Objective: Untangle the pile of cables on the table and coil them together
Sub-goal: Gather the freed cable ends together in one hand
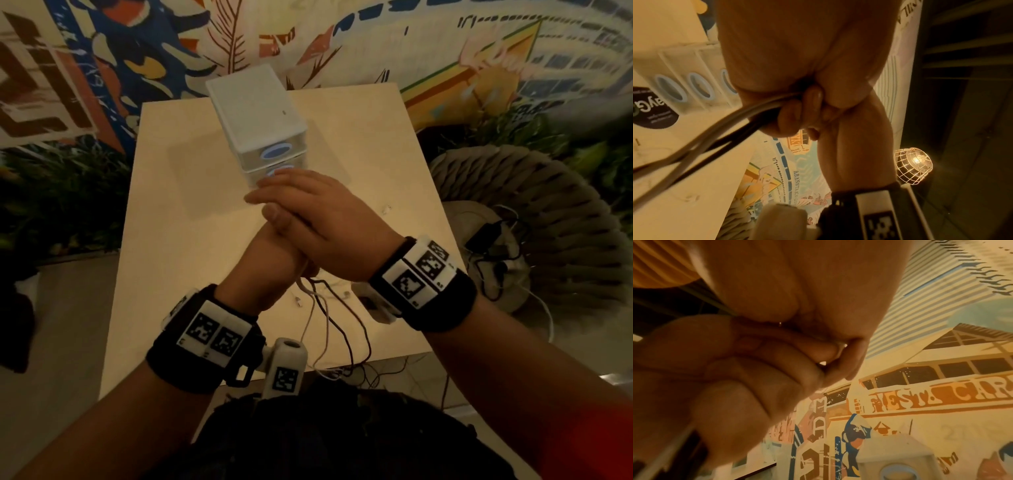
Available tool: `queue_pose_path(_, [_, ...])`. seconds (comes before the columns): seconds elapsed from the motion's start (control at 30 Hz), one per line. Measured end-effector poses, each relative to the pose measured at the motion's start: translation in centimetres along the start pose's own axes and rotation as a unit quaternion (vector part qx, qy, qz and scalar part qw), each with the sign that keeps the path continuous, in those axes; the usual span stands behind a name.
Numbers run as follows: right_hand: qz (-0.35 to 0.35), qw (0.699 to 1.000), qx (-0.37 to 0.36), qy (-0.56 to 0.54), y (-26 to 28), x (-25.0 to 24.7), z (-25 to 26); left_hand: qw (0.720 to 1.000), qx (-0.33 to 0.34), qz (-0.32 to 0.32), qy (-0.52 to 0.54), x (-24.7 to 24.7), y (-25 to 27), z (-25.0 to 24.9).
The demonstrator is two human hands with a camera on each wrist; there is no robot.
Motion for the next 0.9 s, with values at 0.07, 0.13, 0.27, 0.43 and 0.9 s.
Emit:
queue_pose_path(0.07, [-0.033,0.998,0.012,-0.047,0.8,-1.3,-0.9,0.999,0.033,0.030,0.013,0.4,0.1,-1.2])
queue_pose_path(0.13, [-0.077,0.979,0.063,-0.180,2.2,-2.0,-2.5,0.996,0.058,0.019,0.057,0.1,0.2,-2.4])
queue_pose_path(0.27, [0.082,0.870,0.206,-0.440,4.7,3.7,-4.4,0.992,0.122,-0.015,0.043,-1.2,-0.5,-4.4])
queue_pose_path(0.43, [0.099,0.904,0.223,-0.351,6.0,5.4,-4.7,0.988,0.143,-0.060,0.012,-2.6,-1.1,-4.8])
queue_pose_path(0.9, [0.137,0.883,0.298,-0.334,10.2,8.1,-10.7,0.976,0.052,0.001,0.211,-3.6,-2.3,-1.5])
Point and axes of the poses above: each hand's wrist, its own y-axis away from the middle knuckle, its own x-axis out of the palm, z = x × y, the point moved 7 cm from there along -y, towards the middle knuckle, and after that the axes turned 11 degrees about -y, right-handed, at the moved point
